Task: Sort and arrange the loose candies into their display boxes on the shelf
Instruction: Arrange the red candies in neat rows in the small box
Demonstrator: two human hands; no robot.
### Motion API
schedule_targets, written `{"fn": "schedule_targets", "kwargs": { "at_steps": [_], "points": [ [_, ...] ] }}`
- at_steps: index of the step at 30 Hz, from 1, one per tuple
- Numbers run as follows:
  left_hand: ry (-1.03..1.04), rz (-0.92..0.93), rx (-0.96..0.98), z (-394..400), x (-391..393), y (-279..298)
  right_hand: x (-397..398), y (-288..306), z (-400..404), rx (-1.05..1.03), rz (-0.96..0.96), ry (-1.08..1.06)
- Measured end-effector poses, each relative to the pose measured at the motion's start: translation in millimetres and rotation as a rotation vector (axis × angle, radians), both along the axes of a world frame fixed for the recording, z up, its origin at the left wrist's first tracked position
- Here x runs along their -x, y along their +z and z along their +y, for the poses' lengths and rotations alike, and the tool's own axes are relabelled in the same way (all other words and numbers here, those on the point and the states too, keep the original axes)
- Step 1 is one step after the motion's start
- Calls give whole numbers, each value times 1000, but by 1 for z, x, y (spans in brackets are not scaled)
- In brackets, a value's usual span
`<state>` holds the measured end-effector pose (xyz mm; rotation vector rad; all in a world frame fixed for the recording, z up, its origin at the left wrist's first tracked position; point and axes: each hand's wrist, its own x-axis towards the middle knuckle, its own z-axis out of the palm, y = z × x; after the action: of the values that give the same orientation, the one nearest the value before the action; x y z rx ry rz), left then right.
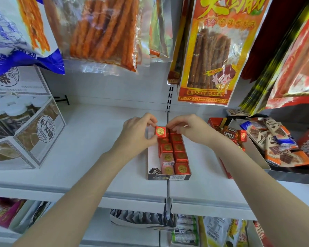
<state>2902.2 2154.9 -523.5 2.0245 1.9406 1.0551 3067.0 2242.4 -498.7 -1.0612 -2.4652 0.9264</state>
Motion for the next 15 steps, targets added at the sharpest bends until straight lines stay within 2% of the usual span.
{"fn": "schedule_targets", "kwargs": {
  "at_steps": [3,6,10,15],
  "points": [
    [-78,-144,25,-2,3,4,0,8,-9,263,233,-7],
    [-69,-182,33,0,-2,2,6,10,-17,335,294,-64],
    [-15,-170,60,0,-7,-3,15,0,-23,149,127,-112],
    [122,186,120,5,-6,-13,19,-7,-27,-141,-15,-100]
  ]
}}
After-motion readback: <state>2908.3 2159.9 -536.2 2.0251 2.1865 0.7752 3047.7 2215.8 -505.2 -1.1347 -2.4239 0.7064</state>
